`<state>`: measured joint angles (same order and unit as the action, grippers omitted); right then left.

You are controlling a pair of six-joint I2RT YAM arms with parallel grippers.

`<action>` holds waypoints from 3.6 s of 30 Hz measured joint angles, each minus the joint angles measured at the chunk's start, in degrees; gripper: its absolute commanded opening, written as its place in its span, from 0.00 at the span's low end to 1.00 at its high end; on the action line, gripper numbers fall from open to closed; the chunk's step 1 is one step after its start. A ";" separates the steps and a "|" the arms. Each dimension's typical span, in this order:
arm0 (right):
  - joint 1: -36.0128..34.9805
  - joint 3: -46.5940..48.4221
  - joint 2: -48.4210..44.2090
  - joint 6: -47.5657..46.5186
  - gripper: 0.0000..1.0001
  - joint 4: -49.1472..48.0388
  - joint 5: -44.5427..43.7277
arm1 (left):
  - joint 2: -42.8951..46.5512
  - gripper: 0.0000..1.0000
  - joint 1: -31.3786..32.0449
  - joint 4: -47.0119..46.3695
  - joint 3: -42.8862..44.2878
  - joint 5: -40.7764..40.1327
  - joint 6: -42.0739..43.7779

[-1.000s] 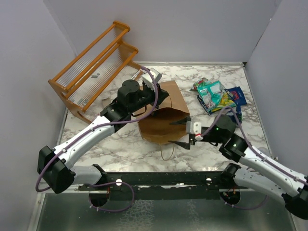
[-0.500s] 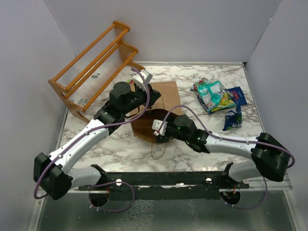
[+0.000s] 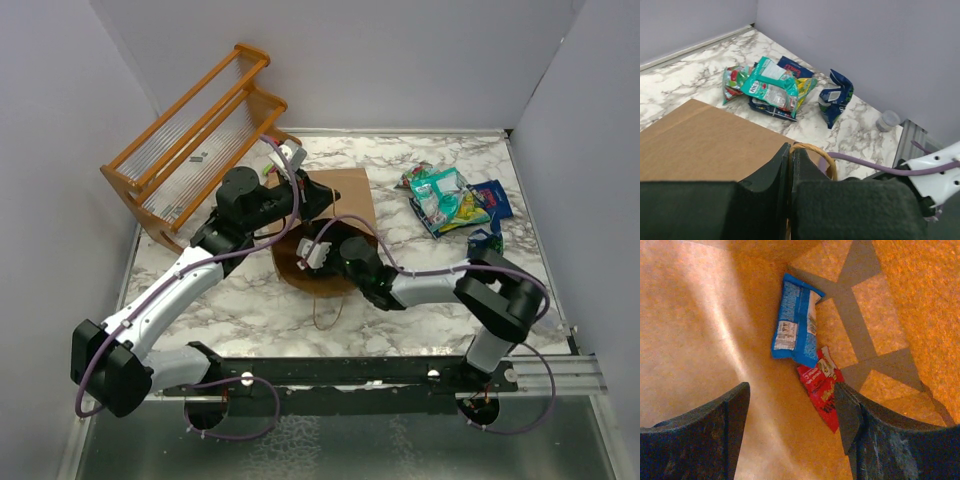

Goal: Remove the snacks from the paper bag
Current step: Take out the snack from the paper bag.

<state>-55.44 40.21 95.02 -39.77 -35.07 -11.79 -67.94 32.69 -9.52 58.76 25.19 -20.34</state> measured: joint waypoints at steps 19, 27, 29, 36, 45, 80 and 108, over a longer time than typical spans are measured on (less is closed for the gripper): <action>0.20 15.85 20.44 -2.29 0.75 -7.45 -7.89 | 0.02 0.00 0.00 -4.39 -2.23 5.90 -3.21; 1.92 17.11 22.01 1.01 0.66 -7.45 -8.33 | 0.02 0.00 0.02 -4.55 -2.34 6.10 -3.17; 2.21 16.74 21.84 1.75 0.65 -7.32 -8.35 | 0.04 0.00 0.04 -4.28 -2.34 5.55 -2.82; 2.62 8.44 15.52 3.56 0.65 -6.14 -7.56 | 0.37 0.00 0.04 -1.36 -2.32 0.28 -1.46; 2.62 7.74 14.60 6.64 0.76 -9.27 -5.11 | 0.39 0.00 -0.04 -1.62 -2.34 1.70 -0.94; 5.62 34.62 33.14 17.05 0.64 1.49 4.85 | -0.87 0.00 0.79 -4.13 -2.34 7.58 -2.43; 6.38 20.94 19.34 20.28 0.14 6.60 8.74 | -0.87 0.00 0.92 -0.66 -2.34 -0.31 -0.92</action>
<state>-49.06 61.14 114.37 -19.49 -28.47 -3.05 -68.82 33.61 -10.17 56.42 24.88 -21.26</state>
